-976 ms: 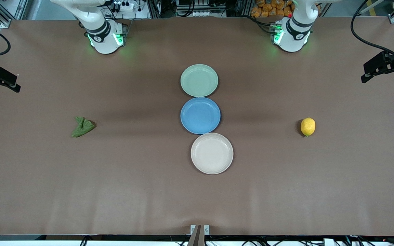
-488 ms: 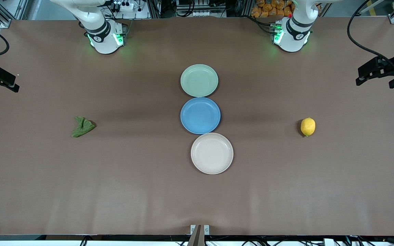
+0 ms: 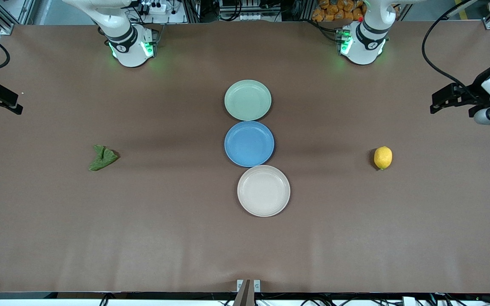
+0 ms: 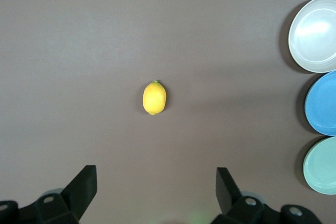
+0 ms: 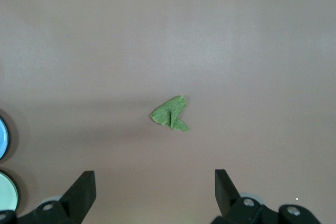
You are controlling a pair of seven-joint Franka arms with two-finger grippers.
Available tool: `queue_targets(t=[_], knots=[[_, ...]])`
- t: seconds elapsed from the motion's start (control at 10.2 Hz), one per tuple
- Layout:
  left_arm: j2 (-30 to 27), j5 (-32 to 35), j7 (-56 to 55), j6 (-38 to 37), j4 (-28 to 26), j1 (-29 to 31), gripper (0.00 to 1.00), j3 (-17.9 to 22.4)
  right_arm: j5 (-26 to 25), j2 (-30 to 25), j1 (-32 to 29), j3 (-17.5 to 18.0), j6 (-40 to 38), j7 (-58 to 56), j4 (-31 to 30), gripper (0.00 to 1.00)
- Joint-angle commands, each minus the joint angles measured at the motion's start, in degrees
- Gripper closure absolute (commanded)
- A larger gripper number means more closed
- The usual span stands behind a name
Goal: Place lemon and lettuce in plates
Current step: 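Move the left gripper toward the lemon while the right gripper approaches the lettuce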
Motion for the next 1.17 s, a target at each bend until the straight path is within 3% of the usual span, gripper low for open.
queue_targets(t=[0.0, 1.07], knots=[[-0.9, 0.5, -1.1, 3.3, -3.6, -0.3, 0.0, -0.1, 0.4, -0.6, -0.6, -0.1, -0.4, -1.0, -0.3, 0.0], [0.7, 0.7, -1.1, 14.5, -13.1, -0.5, 0.0, -0.2, 0.3, -0.4, -0.7, -0.2, 1.7, -1.0, -3.2, 0.0]])
